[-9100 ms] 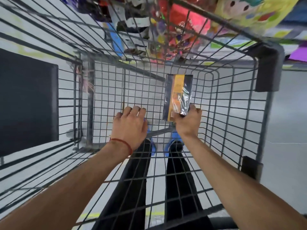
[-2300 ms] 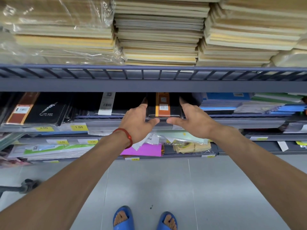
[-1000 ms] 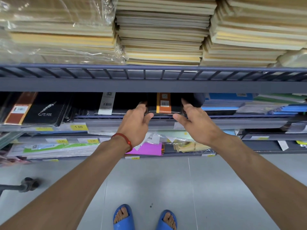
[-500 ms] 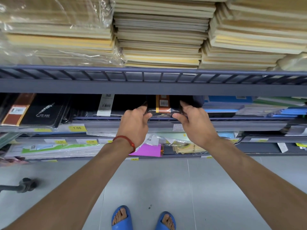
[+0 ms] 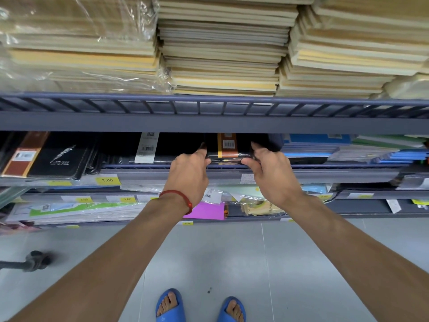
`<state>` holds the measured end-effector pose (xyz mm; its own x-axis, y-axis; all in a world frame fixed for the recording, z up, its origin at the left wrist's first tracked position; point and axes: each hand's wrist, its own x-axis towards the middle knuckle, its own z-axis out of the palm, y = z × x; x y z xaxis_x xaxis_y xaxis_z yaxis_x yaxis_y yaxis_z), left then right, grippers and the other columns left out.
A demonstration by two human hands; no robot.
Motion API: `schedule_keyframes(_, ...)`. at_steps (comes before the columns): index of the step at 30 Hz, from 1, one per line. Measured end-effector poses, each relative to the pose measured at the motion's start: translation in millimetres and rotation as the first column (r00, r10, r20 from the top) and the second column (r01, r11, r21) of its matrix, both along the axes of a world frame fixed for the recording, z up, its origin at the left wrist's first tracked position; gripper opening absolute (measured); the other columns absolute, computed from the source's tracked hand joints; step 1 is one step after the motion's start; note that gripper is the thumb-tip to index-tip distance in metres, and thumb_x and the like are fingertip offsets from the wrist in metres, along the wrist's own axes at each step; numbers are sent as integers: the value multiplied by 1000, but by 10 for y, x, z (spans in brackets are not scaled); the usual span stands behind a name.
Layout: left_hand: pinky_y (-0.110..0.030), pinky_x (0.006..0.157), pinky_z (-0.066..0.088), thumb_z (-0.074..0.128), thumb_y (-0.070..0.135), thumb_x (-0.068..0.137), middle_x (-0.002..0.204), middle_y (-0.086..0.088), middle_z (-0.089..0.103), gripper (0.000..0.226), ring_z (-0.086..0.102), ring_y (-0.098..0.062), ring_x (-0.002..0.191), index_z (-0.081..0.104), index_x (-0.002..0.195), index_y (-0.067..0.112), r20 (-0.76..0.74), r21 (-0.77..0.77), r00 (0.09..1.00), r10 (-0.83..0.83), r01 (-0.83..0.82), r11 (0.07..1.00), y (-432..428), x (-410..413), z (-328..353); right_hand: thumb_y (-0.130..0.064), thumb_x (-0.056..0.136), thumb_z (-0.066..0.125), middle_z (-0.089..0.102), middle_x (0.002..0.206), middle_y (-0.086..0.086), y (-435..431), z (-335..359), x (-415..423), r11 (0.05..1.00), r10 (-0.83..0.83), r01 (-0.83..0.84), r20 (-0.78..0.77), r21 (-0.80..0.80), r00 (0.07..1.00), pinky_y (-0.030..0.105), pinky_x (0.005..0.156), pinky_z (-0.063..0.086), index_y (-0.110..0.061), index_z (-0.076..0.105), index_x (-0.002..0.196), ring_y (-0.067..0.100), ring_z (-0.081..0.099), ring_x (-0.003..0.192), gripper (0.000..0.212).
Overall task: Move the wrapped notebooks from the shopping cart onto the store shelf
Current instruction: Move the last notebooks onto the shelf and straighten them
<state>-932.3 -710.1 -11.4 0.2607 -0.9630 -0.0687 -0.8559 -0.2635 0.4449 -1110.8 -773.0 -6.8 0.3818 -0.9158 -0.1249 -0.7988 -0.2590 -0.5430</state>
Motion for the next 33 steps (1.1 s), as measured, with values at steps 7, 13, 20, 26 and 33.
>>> schedule_keyframes(7,-34,58,42,41,17,103,73,-15,60,26,51,-30,63,53,124,5,-114,14,993,-27,29,999,43,18,-5,-34,107,40,62,119,16,111,59,26,999,38,-38,-184,2,982,37,89,45,-11,29,155,31,57,112,54)
schedule_keyframes(13,-45,84,50,49,21,98,103,-15,63,47,58,-33,96,42,142,6,80,-86,995,-60,66,994,273,40,156,-25,102,50,55,137,10,533,212,-7,977,-104,65,-192,-202,976,40,105,43,-9,39,147,29,47,127,49)
schedule_keyframes(20,-46,92,46,49,27,94,127,-5,55,46,51,-28,114,48,139,14,269,-41,951,-153,170,985,698,171,520,-35,96,55,58,125,5,1070,629,28,959,-130,31,-341,-281,931,41,94,47,-13,56,131,27,51,115,42)
schedule_keyframes(26,-44,85,45,53,32,90,115,-3,60,38,54,-28,104,56,125,16,397,-25,894,-209,238,971,1173,257,1000,-39,95,53,61,122,4,1623,1127,118,960,-135,36,-350,-277,927,42,95,51,-13,58,129,26,53,114,44)
schedule_keyframes(33,-44,86,44,52,38,90,115,-3,58,38,54,-28,104,56,121,16,479,-11,855,-198,232,973,1711,319,1608,-42,93,52,62,116,1,2195,1642,205,953,-140,40,-320,-300,937,39,93,46,-16,61,121,24,54,111,39)
